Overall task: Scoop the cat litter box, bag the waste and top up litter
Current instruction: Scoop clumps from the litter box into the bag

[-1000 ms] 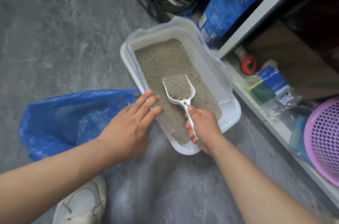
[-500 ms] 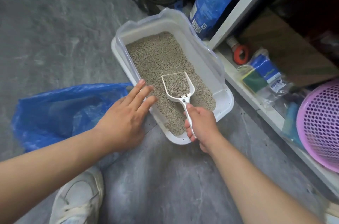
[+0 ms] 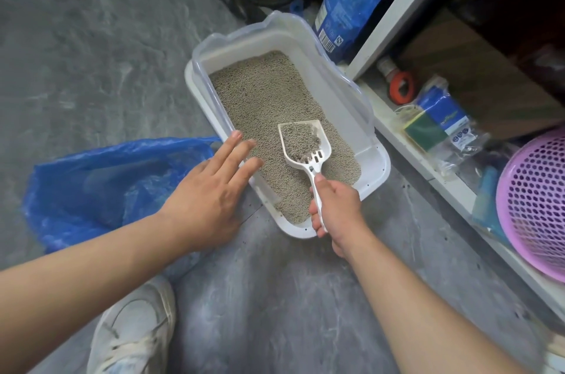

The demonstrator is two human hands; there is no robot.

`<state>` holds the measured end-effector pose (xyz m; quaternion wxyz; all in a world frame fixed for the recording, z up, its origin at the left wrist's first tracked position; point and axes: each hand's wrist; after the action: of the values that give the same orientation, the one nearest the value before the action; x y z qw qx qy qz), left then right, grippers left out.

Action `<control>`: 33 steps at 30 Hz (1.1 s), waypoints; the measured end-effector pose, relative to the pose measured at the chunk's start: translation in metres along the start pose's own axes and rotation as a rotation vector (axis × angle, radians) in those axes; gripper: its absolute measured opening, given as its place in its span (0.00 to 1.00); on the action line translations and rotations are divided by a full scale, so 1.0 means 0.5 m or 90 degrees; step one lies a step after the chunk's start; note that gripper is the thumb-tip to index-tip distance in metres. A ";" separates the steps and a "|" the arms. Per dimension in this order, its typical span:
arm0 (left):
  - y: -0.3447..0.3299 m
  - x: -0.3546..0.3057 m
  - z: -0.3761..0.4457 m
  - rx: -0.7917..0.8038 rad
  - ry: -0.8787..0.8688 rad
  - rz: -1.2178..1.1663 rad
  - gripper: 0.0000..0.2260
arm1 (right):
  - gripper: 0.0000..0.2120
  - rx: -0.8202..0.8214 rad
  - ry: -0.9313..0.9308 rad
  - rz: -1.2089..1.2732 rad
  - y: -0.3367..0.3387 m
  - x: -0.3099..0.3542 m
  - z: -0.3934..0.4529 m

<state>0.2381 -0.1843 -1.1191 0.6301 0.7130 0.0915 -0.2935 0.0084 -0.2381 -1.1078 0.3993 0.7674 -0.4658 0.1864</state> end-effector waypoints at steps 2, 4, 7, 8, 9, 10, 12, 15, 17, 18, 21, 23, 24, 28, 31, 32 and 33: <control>0.001 0.000 -0.002 -0.002 -0.001 -0.002 0.39 | 0.20 -0.002 0.004 0.002 -0.005 0.000 -0.002; 0.002 0.000 -0.003 -0.002 -0.001 -0.001 0.40 | 0.20 -0.004 0.006 0.004 -0.008 -0.001 -0.004; 0.003 0.001 -0.003 0.002 0.003 0.004 0.40 | 0.19 -0.006 0.010 0.007 -0.009 -0.004 -0.007; 0.003 0.000 -0.004 0.003 0.005 0.005 0.40 | 0.19 -0.008 0.009 0.010 -0.008 -0.004 -0.008; 0.003 0.000 -0.004 0.004 0.006 0.005 0.40 | 0.19 -0.008 0.008 0.009 -0.008 -0.003 -0.007; 0.003 0.000 -0.004 0.004 0.005 0.005 0.40 | 0.19 -0.007 0.006 0.008 -0.007 -0.003 -0.007; 0.004 -0.001 -0.004 0.001 0.005 0.007 0.40 | 0.19 -0.007 0.003 0.014 -0.005 0.000 -0.007; 0.004 -0.003 -0.004 -0.001 0.006 0.009 0.39 | 0.20 -0.008 0.003 0.017 -0.005 0.003 -0.009; 0.005 -0.003 -0.004 0.000 0.008 0.013 0.39 | 0.20 -0.007 0.006 0.018 -0.006 0.004 -0.010; 0.005 -0.003 -0.004 0.000 0.008 0.014 0.39 | 0.20 -0.009 0.008 0.017 -0.006 0.004 -0.010; 0.004 -0.004 -0.004 -0.001 0.009 0.017 0.38 | 0.19 -0.010 0.011 0.027 -0.006 0.002 -0.013; 0.005 -0.005 -0.004 -0.004 0.008 0.016 0.39 | 0.19 -0.006 0.005 0.028 -0.007 -0.001 -0.017; 0.005 -0.005 -0.005 -0.002 0.007 0.016 0.39 | 0.19 -0.007 0.001 0.027 -0.008 -0.003 -0.020; 0.007 -0.006 -0.005 -0.004 0.008 0.021 0.40 | 0.18 -0.007 0.001 0.020 -0.008 -0.008 -0.024; 0.007 -0.007 -0.005 -0.003 0.007 0.025 0.39 | 0.18 -0.009 -0.007 0.025 -0.004 -0.008 -0.023; 0.007 -0.008 -0.005 -0.004 0.007 0.025 0.39 | 0.18 -0.011 -0.008 0.026 -0.003 -0.007 -0.022; 0.007 -0.008 -0.005 -0.004 0.007 0.025 0.39 | 0.18 -0.014 -0.009 0.031 -0.001 -0.005 -0.021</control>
<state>0.2374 -0.1818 -1.1139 0.6375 0.7143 0.0817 -0.2771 0.0085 -0.2282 -1.1034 0.3997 0.7528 -0.4890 0.1854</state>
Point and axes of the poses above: each hand's wrist, its own z-axis towards the middle knuckle, its own y-axis out of the back of the hand, x = y × z, and after that the axes turned 13 degrees about -z, right-handed
